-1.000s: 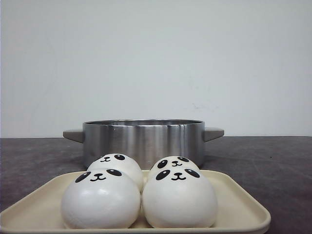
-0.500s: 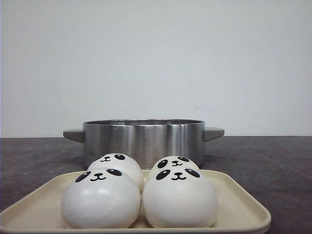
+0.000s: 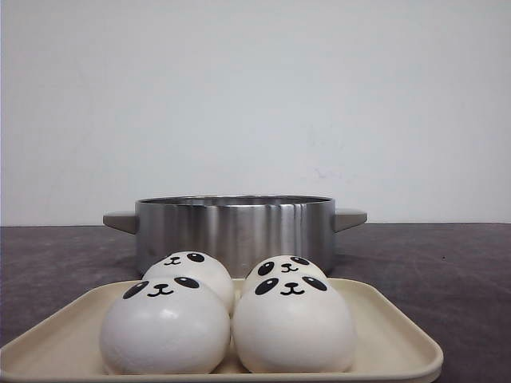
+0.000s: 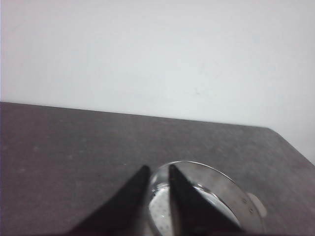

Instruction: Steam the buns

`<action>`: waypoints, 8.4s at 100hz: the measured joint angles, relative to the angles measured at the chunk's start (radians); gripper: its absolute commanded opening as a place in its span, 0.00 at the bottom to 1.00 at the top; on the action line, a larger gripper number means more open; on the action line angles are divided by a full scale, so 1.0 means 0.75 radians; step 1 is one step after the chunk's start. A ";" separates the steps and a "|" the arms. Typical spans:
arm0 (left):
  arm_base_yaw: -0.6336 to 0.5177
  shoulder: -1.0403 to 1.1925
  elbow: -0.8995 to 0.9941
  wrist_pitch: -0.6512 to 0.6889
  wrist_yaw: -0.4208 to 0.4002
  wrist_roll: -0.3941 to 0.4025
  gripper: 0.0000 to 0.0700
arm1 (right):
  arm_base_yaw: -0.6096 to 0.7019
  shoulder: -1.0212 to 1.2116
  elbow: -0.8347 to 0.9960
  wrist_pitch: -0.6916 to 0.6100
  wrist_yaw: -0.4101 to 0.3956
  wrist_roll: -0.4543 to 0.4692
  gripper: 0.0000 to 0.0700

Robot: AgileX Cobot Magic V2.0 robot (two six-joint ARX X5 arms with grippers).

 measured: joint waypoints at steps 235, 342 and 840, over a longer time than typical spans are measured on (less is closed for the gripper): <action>-0.421 0.037 0.037 -0.221 0.027 0.026 0.90 | 1.033 1.273 0.057 0.018 -0.002 0.618 0.01; -0.421 0.065 0.037 -0.213 -0.012 0.026 0.90 | 0.610 2.024 0.594 0.265 0.238 0.280 0.15; -0.596 0.618 0.624 -0.216 -0.261 -0.112 0.79 | 1.126 1.204 0.047 -0.225 0.241 0.675 0.64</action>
